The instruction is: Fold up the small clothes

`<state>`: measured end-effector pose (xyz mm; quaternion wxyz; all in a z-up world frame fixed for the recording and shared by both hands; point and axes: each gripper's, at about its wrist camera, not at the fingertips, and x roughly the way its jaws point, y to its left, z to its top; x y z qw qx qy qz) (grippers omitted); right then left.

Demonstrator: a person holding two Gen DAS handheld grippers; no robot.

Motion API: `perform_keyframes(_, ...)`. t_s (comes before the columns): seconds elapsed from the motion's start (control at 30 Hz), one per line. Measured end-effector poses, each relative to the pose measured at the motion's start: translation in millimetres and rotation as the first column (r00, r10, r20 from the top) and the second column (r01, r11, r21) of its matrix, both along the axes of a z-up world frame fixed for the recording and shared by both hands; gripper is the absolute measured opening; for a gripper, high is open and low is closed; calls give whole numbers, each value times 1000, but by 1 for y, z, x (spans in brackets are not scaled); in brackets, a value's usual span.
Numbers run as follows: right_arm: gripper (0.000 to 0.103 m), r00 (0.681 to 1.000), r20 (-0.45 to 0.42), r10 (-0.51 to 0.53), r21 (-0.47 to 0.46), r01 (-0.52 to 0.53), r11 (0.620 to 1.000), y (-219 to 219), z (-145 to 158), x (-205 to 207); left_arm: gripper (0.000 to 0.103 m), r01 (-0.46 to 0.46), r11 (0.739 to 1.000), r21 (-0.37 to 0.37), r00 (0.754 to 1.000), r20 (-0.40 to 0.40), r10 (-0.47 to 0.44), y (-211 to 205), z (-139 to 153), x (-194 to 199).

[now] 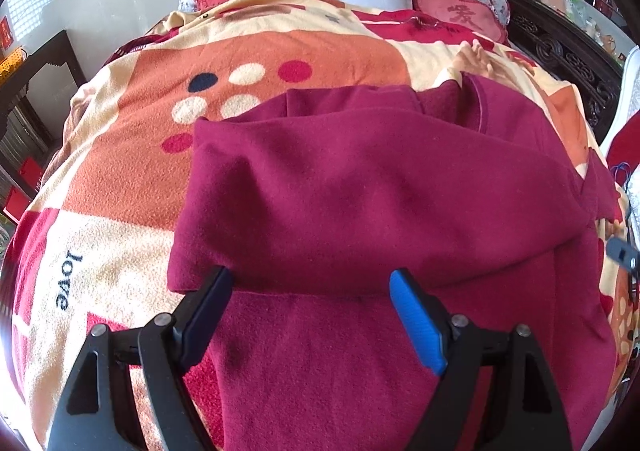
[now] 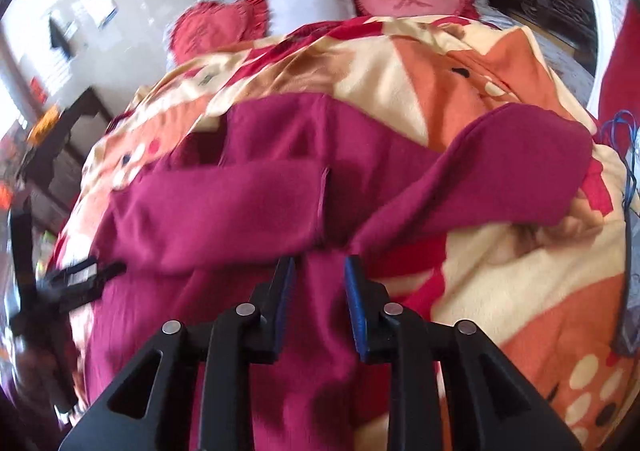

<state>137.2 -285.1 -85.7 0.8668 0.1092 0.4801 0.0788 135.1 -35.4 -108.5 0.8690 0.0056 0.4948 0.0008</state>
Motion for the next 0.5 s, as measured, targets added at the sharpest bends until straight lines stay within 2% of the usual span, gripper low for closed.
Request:
perform_keyframes(0.1, 9, 1000, -14, 20, 5, -20, 1000, 4, -10, -15, 84, -5, 1000, -13, 1000, -4, 5, -1, 1, -2)
perform_keyframes(0.23, 9, 993, -113, -21, -73, 12, 997, 2, -37, -23, 84, -8, 999, -51, 1000, 5, 8, 0, 7, -8)
perform_keyframes(0.37, 9, 995, -93, -47, 6, 47, 999, -10, -30, -32, 84, -4, 998, -65, 1000, 25, 5, -1, 13, -11)
perform_keyframes(0.5, 9, 996, -38, -79, -23, 78, 997, -17, -15, -27, 84, -15, 995, -99, 1000, 21, 17, -1, 14, -11)
